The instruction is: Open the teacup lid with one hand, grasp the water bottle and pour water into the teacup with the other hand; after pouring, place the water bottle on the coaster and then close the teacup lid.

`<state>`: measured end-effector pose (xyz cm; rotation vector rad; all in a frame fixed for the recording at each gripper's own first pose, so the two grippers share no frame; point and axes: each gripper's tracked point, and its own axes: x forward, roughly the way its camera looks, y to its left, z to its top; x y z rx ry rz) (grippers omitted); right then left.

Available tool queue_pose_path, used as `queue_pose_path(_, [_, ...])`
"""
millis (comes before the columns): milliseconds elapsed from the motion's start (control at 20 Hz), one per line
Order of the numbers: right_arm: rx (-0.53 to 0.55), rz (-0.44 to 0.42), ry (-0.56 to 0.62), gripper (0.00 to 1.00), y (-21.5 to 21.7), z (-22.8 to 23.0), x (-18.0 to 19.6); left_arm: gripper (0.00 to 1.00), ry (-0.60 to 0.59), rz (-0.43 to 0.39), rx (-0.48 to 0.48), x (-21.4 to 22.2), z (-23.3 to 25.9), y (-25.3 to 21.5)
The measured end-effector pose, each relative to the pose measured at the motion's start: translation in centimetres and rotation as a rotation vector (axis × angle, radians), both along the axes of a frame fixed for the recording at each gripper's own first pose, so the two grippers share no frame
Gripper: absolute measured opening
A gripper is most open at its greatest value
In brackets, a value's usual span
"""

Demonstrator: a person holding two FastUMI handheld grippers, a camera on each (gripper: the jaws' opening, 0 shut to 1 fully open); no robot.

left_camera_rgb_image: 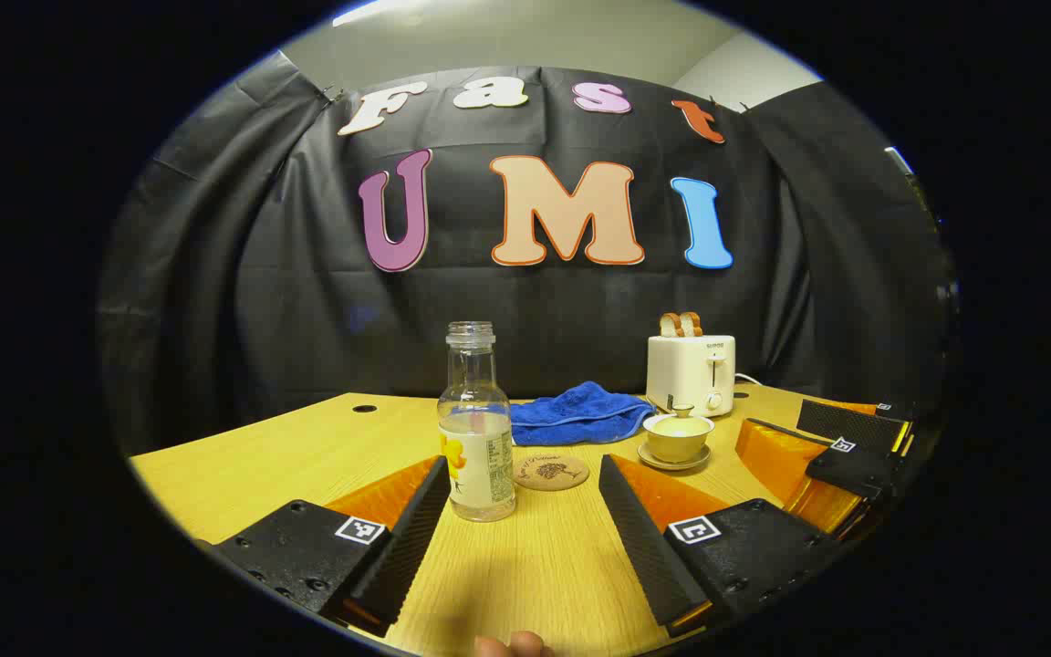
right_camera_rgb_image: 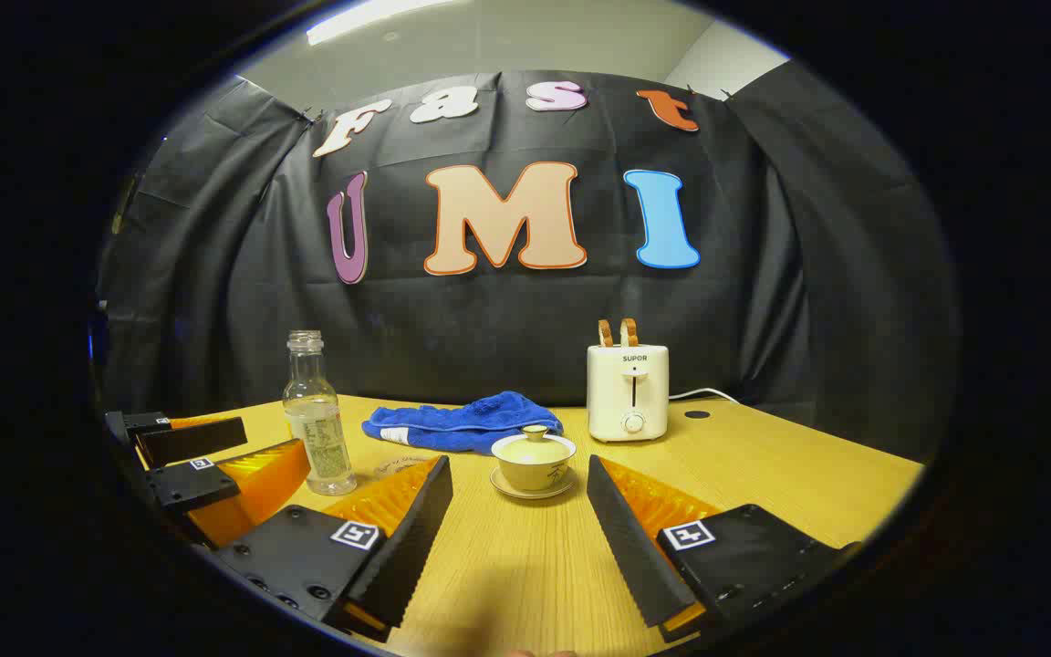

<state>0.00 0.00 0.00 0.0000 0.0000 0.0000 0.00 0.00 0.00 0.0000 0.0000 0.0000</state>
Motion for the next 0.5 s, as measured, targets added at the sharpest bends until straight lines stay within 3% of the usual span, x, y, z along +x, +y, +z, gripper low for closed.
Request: queue_pose_path(500, [0.001,0.001,0.000,0.94,0.01,0.03,0.04,0.96,-0.001,-0.005,0.000,0.10,-0.11,-0.29])
